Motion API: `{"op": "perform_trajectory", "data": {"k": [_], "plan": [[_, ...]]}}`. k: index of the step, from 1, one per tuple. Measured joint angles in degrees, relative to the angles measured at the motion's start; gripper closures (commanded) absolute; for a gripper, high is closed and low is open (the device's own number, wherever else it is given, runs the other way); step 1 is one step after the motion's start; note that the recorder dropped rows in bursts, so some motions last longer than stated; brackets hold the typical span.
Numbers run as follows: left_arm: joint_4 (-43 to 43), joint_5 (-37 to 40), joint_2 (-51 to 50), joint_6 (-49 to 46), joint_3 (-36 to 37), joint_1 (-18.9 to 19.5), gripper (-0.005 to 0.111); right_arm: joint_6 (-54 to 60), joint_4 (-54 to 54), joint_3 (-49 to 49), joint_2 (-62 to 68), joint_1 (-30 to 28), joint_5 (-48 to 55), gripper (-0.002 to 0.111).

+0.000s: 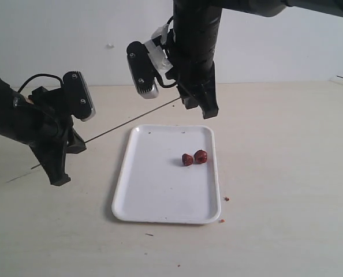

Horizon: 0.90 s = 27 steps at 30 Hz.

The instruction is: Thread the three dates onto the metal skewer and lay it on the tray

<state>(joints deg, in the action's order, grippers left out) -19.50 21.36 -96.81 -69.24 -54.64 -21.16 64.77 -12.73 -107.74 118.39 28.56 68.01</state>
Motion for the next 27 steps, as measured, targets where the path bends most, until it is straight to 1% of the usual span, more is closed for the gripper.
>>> {"op": "perform_trajectory", "data": {"k": [5,15,21,27], "plan": [[0.0,0.6,0.0,0.1,0.0,0.0,0.107,0.0,-0.3,0.0,0.0,0.0,0.1,0.085],[1.5,2.4,0.0,0.5,0.0,0.0,0.107,0.0,-1.1,0.0,0.0,0.0,0.7,0.085],[1.7,-0.1,0.0,0.5,0.0,0.0,0.107,0.0,-1.0,0.0,0.0,0.0,0.9,0.085],[1.7,-0.5,0.0,-0.1,0.0,0.0,0.107,-0.1,-0.7,0.0,0.0,0.0,0.9,0.085]]}}
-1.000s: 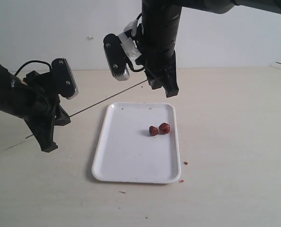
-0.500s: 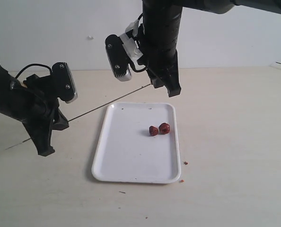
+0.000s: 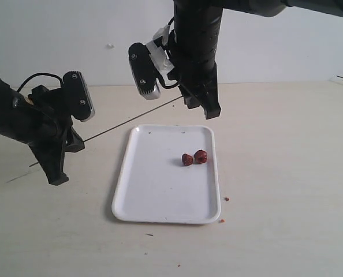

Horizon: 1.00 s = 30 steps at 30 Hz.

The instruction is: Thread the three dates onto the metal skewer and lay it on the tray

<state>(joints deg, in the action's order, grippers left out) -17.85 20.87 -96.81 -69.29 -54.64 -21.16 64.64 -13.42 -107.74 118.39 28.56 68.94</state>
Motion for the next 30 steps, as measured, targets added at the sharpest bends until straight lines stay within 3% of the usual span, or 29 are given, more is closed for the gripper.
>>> {"op": "perform_trajectory", "data": {"k": [30], "plan": [[0.0,-3.5,0.0,-6.7,0.0,-0.3,0.107,1.9,0.4,0.0,0.0,0.0,-0.9,0.085]]}}
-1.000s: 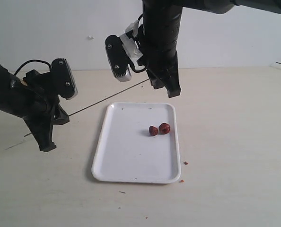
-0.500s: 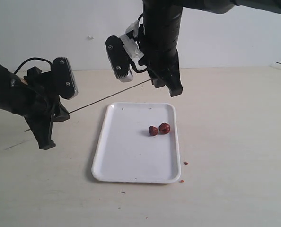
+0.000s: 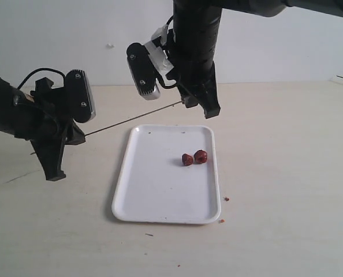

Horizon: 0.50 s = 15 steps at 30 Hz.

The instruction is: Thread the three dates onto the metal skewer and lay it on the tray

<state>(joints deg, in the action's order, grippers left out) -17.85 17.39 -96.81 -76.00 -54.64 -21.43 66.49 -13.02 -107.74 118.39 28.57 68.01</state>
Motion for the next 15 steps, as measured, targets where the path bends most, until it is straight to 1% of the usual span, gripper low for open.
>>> {"op": "perform_trajectory", "data": {"k": [6,15], "plan": [[0.0,-3.3,0.0,-0.1,0.0,-1.3,0.107,0.1,0.2,0.0,0.0,0.0,-0.3,0.085],[-1.3,-4.5,-0.4,-0.4,-0.4,-1.9,0.107,1.0,3.0,0.0,0.0,0.0,-0.4,0.085]]}}
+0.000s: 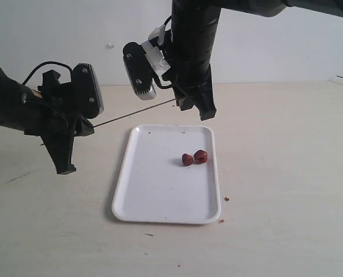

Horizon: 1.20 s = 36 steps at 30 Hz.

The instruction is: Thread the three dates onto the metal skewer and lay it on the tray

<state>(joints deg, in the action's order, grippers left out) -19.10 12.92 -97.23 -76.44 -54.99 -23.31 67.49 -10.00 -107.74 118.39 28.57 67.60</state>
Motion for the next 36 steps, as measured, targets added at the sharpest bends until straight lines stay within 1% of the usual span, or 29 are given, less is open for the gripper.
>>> {"op": "perform_trajectory", "data": {"k": [6,12,22,36], "plan": [[-1.1,0.0,-4.3,0.0,-2.4,-0.2,0.107,0.0,0.0,0.0,0.0,0.0,-0.2,0.085],[-1.6,-0.2,-6.3,0.0,-3.9,-1.1,0.107,0.2,0.0,0.0,0.0,0.0,-0.3,0.085],[-2.7,-3.6,-6.3,0.0,-4.1,-4.2,0.107,0.2,1.5,0.0,0.0,0.0,-0.2,0.085],[-4.3,-4.4,-6.3,0.0,-4.1,-4.3,0.107,0.2,1.5,0.0,0.0,0.0,-0.3,0.085]]}}
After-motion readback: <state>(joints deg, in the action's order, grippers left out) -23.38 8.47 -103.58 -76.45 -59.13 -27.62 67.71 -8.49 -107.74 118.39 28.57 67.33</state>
